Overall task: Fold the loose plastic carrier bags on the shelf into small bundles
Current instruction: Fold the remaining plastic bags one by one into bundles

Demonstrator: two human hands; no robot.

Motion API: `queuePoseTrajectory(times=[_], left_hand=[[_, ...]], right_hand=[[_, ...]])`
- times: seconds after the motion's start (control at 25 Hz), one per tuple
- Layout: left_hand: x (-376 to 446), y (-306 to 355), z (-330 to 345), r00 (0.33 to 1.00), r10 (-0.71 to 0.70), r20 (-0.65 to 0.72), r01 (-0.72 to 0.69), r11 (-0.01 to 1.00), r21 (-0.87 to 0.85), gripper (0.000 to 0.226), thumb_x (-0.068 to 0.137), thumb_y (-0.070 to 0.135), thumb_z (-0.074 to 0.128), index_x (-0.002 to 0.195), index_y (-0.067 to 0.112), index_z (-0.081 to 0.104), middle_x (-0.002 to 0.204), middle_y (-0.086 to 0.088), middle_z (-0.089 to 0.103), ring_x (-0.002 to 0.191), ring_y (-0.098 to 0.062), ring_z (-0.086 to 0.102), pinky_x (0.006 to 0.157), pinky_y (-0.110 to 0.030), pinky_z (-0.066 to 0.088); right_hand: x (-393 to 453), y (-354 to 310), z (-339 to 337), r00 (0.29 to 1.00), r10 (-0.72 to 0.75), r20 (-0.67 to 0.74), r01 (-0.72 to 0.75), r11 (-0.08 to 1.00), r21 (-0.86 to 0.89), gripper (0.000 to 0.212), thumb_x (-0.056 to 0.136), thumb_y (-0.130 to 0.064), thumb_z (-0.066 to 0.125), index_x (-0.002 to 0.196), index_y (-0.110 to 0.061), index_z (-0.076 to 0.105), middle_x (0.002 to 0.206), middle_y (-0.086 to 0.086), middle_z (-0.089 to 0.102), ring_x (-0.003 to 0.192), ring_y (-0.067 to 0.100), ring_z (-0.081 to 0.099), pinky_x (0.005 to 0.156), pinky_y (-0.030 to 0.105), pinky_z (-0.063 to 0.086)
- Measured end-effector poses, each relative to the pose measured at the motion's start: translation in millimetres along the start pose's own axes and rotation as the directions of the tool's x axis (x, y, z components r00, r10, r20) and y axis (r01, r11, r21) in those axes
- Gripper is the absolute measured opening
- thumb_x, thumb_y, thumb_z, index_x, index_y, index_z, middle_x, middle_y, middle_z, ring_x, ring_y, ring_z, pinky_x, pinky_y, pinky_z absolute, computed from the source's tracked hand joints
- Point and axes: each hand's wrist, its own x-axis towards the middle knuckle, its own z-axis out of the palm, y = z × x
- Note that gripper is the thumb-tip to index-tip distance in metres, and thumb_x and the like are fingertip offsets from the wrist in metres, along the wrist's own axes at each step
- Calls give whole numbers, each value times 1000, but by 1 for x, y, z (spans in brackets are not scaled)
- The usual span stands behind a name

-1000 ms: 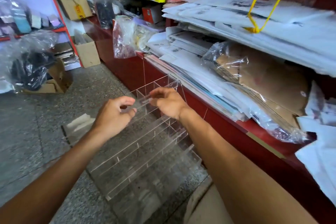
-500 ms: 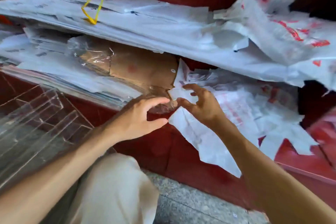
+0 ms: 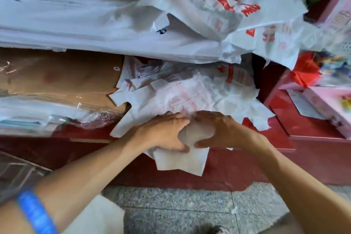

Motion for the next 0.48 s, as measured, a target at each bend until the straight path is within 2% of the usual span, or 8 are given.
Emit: queuePoseTrajectory(times=[0.04,0.12,0.24,0.36,0.48], left_hand=[[3,2,5,1000,-9,9,8,999,47,77,72,62,70,135,24,46,139,4,40,126,-22,40,101,-41,40],[4,-1,12,999,6,-34,-3,996,84,71,74,54,68,134,23,45,140,3,39,128,-23,40,101,-39,40],[3,-9,13,994,45,-103,-57,991,-121,69,74,39,66,138,24,46,138,7,46,129,-17,43,105,-36,39],[-1,-11,12,986,77,-145,-96,987,-131,76,75,47,72,142,25,44,143,9,44,134,-12,38,110,-30,33],[0,-18,14,987,105,-124,-121,984,-128,82,71,53,75,143,27,44,145,12,41,135,-9,36,112,-28,31]], right_hand=[[2,1,0,1000,6,18,-6,1000,-29,89,69,-59,76,145,-42,33,147,-20,38,138,8,33,113,39,28],[8,2,-1,999,23,40,-20,998,-66,89,71,-59,75,146,-41,31,148,-19,38,137,10,33,113,38,27],[16,15,-7,1000,18,22,-18,1000,-2,74,78,-50,73,143,-39,41,146,-15,44,132,13,42,108,36,35],[21,20,-11,1000,0,-15,0,1000,4,65,81,-27,70,142,-34,46,143,-12,49,127,16,48,103,34,43],[22,13,-8,999,2,47,-2,1000,0,71,78,-25,67,143,-39,40,141,-12,48,121,18,49,100,35,44]])
